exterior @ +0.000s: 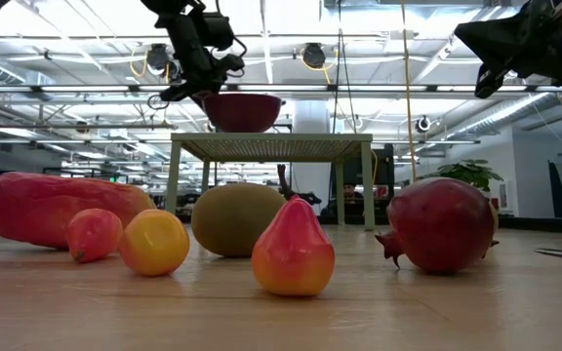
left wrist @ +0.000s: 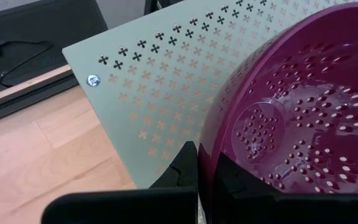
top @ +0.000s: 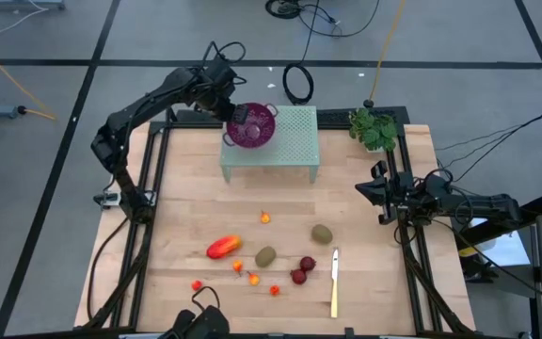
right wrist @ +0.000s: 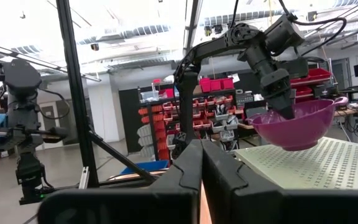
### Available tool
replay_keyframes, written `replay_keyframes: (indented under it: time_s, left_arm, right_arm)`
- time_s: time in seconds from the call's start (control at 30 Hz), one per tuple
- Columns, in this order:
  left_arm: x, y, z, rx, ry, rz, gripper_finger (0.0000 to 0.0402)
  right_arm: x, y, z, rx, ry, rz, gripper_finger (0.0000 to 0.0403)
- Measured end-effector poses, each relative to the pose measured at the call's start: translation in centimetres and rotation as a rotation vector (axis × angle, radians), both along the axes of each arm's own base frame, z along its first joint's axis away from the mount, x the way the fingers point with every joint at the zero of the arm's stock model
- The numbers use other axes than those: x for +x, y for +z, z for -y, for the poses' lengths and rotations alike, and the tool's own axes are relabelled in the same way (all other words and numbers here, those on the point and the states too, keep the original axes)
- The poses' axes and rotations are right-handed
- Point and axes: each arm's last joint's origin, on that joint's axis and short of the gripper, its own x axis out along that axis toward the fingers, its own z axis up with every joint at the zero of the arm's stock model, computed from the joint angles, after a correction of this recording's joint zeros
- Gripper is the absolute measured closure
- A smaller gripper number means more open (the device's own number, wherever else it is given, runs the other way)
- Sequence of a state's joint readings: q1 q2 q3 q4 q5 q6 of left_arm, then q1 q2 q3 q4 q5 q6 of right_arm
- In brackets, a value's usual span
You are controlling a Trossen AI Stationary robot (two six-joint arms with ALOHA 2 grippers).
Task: Pick & Place Fruit
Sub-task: Put the red strainer bowl on the shelf
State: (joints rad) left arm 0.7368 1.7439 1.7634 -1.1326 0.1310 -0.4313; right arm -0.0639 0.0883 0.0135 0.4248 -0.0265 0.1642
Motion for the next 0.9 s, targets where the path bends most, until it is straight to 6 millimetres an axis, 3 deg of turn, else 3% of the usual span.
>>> replay_keyframes:
  time_s: [0.9]
  left_arm:
    - [0.6, -1.1, -0.2, -0.04, 0.014, -0.028, 0.0401]
  right_arm:
    - [0.0, 0.0, 0.0, 0.0, 0.0, 0.001, 0.0403]
